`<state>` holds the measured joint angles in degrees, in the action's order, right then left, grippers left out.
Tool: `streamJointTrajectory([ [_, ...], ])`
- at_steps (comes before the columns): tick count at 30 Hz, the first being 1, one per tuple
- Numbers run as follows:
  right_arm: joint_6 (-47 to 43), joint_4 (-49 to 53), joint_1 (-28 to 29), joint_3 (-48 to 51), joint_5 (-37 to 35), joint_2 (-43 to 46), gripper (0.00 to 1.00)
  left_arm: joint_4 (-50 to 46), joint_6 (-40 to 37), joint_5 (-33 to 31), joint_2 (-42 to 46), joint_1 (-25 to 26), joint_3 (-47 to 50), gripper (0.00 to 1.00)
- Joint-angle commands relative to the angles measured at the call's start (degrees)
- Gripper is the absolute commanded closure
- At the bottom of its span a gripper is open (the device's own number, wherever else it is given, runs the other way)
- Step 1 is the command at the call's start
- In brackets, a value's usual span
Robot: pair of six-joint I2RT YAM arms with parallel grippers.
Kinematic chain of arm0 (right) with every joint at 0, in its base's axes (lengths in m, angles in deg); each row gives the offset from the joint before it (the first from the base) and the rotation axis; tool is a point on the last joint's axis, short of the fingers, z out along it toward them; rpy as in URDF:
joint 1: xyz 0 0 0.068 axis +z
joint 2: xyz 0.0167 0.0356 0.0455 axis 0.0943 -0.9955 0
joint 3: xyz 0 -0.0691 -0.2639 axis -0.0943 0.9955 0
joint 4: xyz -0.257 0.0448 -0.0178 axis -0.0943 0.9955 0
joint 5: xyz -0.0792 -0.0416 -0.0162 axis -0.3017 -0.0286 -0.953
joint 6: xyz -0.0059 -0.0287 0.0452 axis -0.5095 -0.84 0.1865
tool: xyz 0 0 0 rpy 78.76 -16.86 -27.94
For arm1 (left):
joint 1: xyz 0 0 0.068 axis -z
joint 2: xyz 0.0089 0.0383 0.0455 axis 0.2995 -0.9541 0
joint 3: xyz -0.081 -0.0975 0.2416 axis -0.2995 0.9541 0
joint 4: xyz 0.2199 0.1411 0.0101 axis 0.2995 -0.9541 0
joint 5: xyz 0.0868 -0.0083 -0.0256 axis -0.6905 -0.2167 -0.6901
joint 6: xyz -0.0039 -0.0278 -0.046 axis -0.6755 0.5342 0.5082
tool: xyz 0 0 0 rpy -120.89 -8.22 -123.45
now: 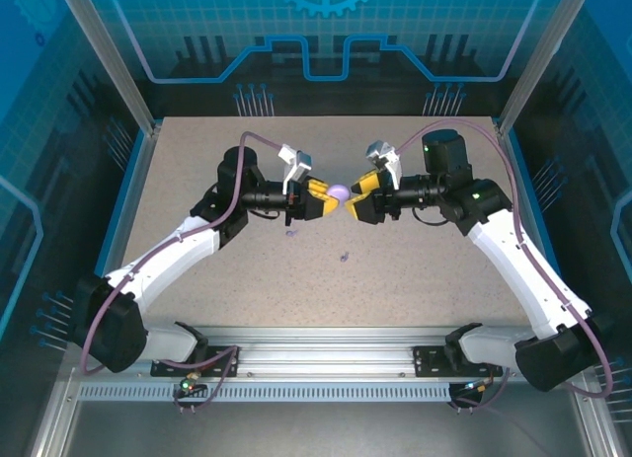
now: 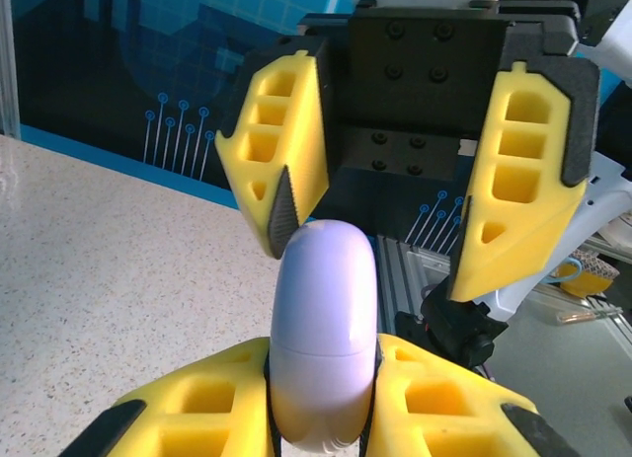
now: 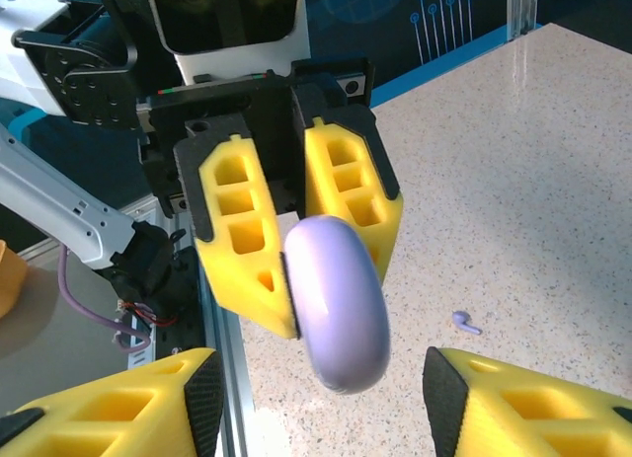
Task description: Insert the wireless bluetooth earbuds into the charging case
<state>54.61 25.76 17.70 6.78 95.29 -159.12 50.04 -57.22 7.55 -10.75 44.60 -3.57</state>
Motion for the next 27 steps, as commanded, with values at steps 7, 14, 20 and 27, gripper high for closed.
streamJointTrajectory([
  [7,-1.13,1.44,1.32,-3.53,-1.51,-1.79,0.41,0.38,-3.31,3.30,1.99,1.70,0.14,0.94],
  [14,-1.07,1.81,1.36,-3.44,-3.10,-1.74,0.42,0.33,-3.71,3.57,2.15,1.85,0.05,0.94],
  [20,0.28,0.64,1.21,-3.04,-6.43,-1.12,0.41,-1.02,-5.29,3.66,2.57,2.24,0.14,0.94],
  [27,2.58,-1.59,0.45,-2.35,-9.95,0.17,0.41,-2.14,-7.40,3.66,3.22,2.61,0.48,0.93],
])
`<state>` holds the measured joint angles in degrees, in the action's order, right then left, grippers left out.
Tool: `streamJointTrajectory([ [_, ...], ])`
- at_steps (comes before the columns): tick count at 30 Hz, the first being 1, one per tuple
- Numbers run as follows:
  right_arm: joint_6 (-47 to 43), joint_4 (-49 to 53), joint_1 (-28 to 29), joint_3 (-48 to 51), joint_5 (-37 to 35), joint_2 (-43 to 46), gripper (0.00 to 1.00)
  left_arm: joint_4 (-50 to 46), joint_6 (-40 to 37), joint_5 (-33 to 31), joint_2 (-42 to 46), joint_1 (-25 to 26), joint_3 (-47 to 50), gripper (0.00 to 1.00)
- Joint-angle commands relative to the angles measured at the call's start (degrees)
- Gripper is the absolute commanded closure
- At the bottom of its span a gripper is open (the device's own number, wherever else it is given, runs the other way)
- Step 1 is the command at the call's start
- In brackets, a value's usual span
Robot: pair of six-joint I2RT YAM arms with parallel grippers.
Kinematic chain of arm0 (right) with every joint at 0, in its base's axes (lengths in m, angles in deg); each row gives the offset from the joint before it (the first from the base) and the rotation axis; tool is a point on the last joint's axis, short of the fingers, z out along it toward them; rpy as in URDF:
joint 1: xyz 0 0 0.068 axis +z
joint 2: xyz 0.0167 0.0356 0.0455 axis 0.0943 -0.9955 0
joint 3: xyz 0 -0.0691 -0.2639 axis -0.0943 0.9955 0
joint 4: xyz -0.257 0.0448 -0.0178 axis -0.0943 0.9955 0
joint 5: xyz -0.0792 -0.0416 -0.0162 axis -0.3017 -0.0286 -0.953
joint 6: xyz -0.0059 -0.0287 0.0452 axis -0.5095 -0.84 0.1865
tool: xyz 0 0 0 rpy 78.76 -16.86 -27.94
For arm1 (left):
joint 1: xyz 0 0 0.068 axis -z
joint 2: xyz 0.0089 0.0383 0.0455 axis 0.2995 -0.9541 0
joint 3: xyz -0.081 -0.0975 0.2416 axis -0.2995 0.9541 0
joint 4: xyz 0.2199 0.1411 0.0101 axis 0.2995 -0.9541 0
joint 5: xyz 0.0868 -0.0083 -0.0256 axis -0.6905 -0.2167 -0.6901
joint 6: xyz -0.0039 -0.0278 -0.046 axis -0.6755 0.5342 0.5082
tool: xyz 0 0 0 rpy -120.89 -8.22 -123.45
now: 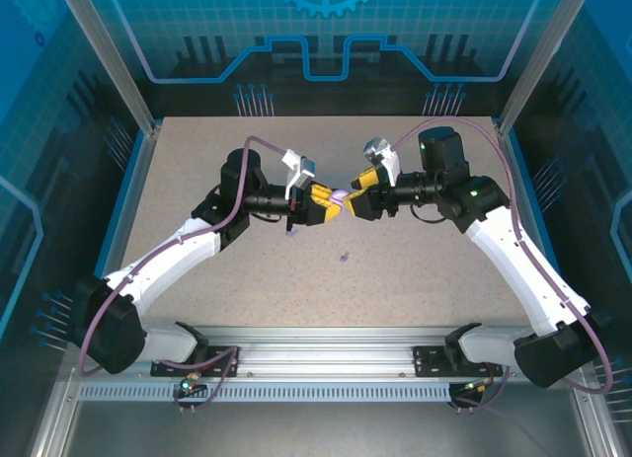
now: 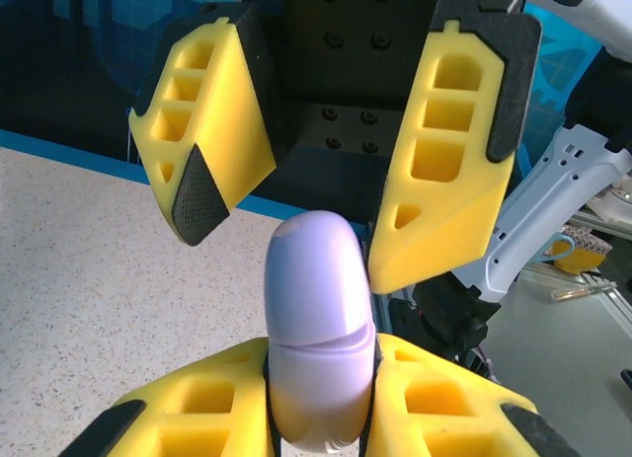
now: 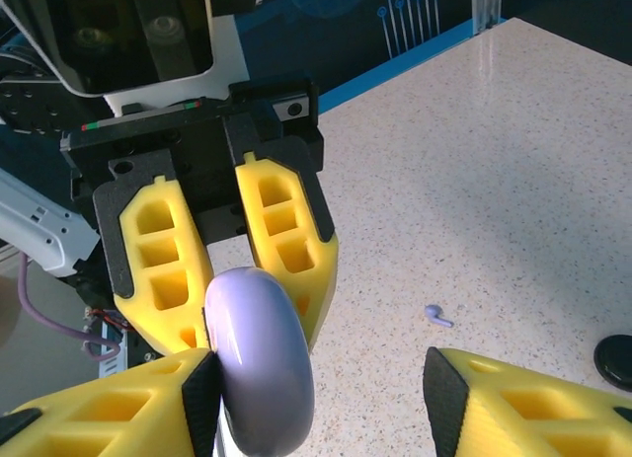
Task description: Insert the wireless bluetooth earbuds into the charging case
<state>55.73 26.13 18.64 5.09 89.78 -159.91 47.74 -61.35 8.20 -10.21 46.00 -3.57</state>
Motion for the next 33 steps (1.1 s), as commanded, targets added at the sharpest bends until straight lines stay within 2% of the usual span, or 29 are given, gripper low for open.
streamJointTrajectory([
  [1,1.69,-2.14,-0.58,-0.57,-4.82,1.13,0.41,0.08,-3.45,3.00,2.77,1.28,0.58,0.93],
  [12,2.34,-2.07,-0.90,-0.41,-4.17,1.35,0.41,-0.13,-3.65,2.69,2.51,1.44,0.50,0.94],
  [21,3.29,-4.31,-1.53,2.03,-5.17,4.81,0.38,3.82,-3.07,-0.73,1.81,1.38,2.96,0.94],
  [33,7.86,-1.68,-6.51,7.47,-17.00,5.14,0.36,18.60,5.61,-2.51,1.01,-1.57,10.37,0.96],
])
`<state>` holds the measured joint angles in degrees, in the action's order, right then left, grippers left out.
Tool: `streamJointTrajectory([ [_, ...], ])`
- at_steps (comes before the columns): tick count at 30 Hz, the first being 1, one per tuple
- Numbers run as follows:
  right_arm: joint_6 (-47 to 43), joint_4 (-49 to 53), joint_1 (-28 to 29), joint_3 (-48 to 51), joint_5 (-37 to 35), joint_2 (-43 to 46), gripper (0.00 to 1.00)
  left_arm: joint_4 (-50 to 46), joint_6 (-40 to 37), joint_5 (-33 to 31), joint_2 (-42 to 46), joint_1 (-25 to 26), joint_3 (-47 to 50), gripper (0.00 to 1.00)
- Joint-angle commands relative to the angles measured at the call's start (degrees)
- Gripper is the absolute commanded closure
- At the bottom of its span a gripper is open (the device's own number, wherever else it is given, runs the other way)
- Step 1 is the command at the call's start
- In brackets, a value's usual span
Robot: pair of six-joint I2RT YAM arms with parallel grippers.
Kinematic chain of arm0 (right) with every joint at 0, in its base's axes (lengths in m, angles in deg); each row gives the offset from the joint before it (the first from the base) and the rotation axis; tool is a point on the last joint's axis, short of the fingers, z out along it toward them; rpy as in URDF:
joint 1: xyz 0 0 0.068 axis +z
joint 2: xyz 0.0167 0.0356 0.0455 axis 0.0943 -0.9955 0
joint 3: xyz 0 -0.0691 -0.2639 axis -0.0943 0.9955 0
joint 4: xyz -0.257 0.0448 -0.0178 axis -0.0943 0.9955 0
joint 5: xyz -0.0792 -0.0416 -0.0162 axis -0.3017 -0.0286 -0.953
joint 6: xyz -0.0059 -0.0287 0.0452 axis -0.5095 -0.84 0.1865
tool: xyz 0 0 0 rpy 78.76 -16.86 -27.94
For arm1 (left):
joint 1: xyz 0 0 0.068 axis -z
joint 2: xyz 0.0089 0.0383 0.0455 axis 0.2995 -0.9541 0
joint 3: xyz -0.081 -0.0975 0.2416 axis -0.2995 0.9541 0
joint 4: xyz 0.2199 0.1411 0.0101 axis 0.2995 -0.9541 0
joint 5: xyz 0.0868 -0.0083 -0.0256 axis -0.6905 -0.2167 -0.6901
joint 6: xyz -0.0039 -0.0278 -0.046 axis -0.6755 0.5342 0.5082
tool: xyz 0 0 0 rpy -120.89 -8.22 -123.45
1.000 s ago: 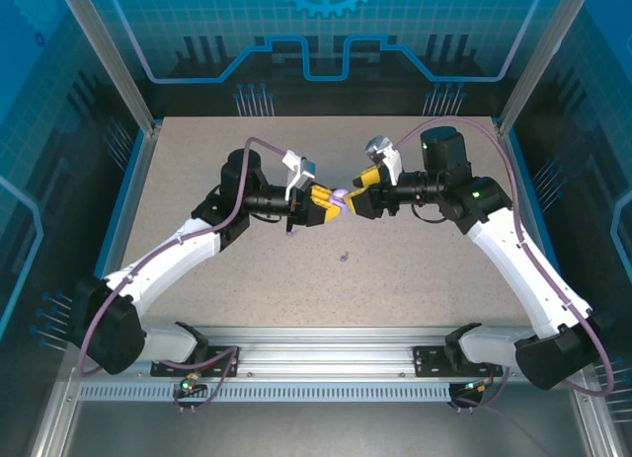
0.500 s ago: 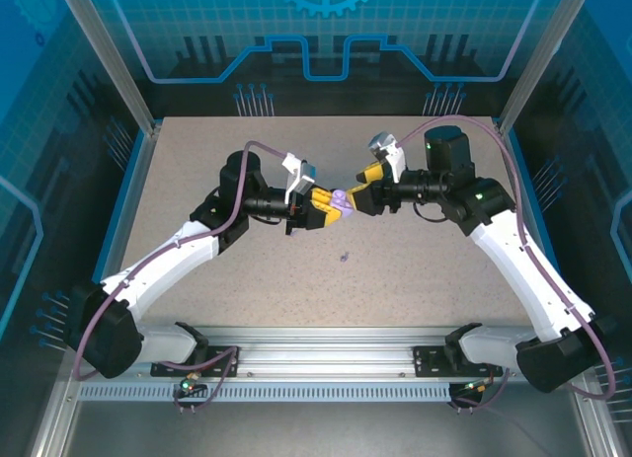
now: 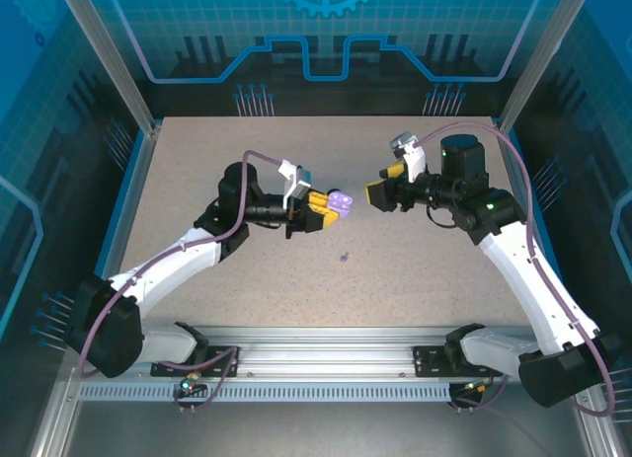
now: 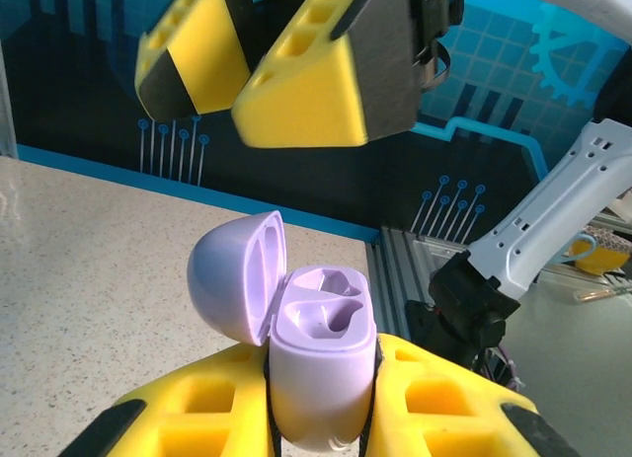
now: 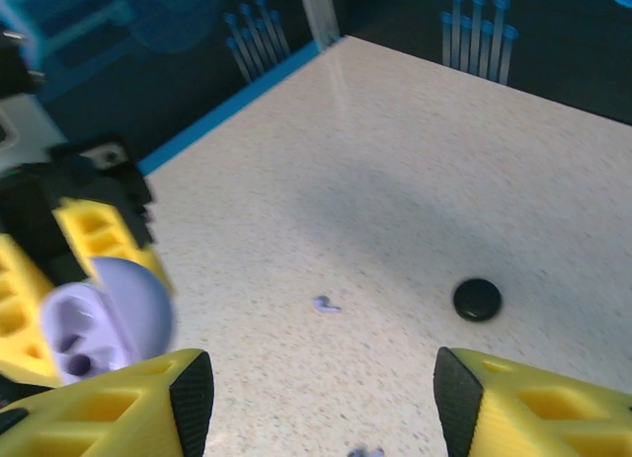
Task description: Insert the wireless bluetooth earbuds into the charging case
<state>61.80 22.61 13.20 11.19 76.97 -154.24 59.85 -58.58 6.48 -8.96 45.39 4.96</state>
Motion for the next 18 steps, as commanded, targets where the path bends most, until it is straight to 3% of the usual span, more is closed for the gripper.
streamJointTrajectory([
  [1,1.81,2.63,-1.12,1.82,-5.04,-1.10,0.36,8.31,4.03,-1.03,-0.15,-1.56,2.64,0.96],
  [9,3.91,3.68,-0.52,8.00,-5.64,-6.28,0.38,10.23,6.77,-2.64,1.58,-3.09,5.16,0.96],
  [18,7.87,1.79,4.69,15.11,-9.20,-14.41,0.43,6.34,5.90,-3.83,5.63,-3.09,7.16,0.96],
])
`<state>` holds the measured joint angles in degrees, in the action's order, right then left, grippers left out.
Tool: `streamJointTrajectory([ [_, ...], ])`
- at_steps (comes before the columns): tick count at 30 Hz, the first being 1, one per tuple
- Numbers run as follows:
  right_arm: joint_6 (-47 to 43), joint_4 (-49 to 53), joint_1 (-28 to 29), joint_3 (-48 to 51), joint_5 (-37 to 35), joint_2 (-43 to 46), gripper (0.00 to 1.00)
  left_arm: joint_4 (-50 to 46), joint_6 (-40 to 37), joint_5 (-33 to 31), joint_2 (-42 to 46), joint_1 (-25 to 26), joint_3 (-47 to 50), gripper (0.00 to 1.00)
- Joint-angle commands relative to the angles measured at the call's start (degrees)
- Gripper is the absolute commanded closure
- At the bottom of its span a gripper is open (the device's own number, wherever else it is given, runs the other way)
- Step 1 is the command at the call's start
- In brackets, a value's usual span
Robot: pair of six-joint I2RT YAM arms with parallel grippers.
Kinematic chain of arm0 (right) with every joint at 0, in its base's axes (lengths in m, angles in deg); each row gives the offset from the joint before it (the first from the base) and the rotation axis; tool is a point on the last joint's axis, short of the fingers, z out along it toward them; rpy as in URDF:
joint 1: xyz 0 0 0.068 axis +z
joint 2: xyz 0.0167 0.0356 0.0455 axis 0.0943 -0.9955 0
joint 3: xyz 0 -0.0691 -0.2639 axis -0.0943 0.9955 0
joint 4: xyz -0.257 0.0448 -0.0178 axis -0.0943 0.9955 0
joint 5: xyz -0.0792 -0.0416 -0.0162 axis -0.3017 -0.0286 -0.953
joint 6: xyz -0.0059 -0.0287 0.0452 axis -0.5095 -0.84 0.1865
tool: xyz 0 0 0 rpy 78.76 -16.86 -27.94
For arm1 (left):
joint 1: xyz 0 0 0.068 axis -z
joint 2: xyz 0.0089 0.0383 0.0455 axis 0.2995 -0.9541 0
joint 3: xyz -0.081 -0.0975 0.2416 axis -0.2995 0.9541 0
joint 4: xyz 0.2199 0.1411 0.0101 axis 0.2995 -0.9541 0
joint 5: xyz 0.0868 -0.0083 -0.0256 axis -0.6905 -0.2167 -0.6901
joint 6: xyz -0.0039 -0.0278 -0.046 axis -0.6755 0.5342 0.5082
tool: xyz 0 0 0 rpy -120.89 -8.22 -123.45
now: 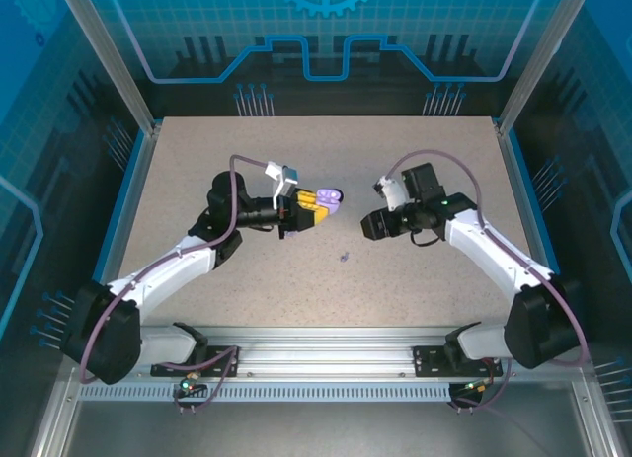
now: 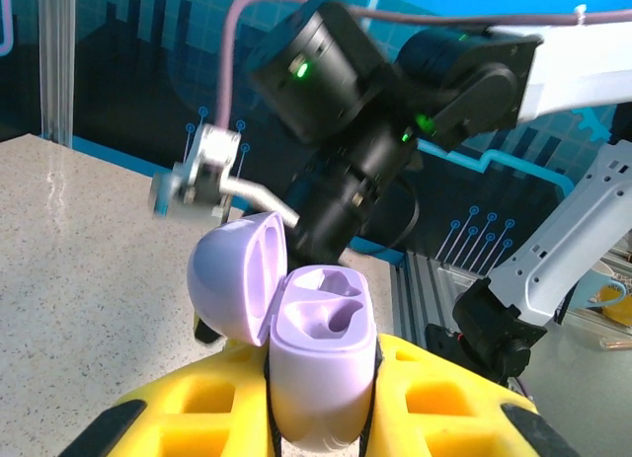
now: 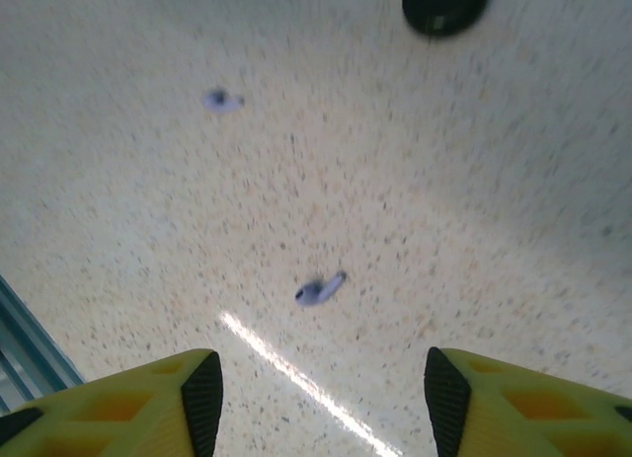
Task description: Insert the wireless bluetooth earbuds into the charging case
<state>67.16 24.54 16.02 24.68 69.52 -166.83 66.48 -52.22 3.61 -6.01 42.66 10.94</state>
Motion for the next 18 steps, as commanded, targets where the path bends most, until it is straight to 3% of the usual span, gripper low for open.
streamJointTrajectory([
  [1,2.86,-0.50,2.72,2.23,-1.98,-2.85,0.45,-1.11,-0.70,-1.25,3.26,-0.31,1.44,0.96],
  [14,6.48,-4.22,10.51,3.76,-5.47,-13.49,0.72,-4.20,-1.36,-3.59,7.11,0.00,3.88,0.95],
  [18,7.97,-6.14,11.57,3.86,-5.60,-16.30,0.75,-3.86,-1.34,-3.62,7.31,0.25,3.92,0.95],
])
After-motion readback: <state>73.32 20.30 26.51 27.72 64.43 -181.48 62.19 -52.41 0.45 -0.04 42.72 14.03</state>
